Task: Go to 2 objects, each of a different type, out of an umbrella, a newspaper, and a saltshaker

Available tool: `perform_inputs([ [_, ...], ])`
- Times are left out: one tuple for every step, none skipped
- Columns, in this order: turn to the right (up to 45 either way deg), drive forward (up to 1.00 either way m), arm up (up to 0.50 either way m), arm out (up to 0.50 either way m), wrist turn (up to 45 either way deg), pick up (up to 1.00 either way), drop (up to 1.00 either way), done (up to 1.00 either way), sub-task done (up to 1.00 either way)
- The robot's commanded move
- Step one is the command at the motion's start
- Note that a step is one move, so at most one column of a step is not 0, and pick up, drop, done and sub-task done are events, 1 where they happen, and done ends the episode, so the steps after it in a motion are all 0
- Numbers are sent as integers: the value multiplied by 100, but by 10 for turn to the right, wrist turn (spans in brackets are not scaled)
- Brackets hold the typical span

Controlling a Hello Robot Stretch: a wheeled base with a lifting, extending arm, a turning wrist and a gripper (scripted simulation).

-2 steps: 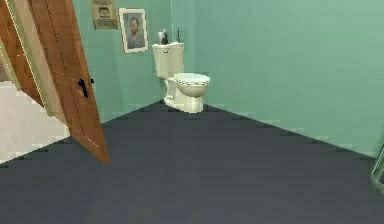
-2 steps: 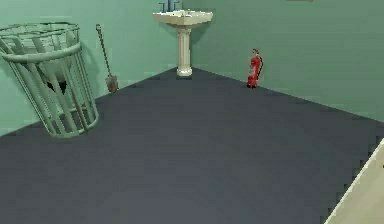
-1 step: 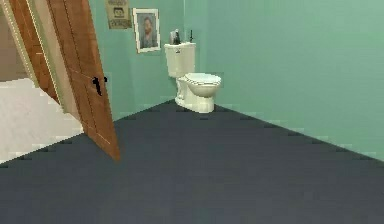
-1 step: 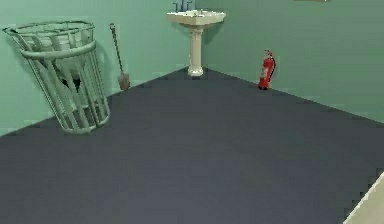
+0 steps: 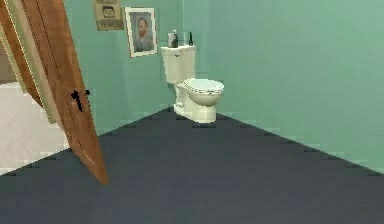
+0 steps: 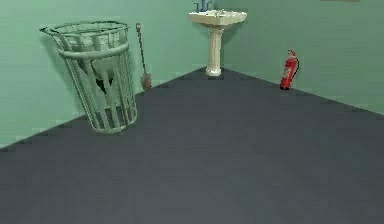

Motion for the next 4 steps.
perform_inputs([
  [-360,0,0,0,0,0,0,0,0],
  [0,20,0,0,0,0,0,0,0],
  [-120,0,0,0,0,0,0,0,0],
  [0,100,0,0,0,0,0,0,0],
])
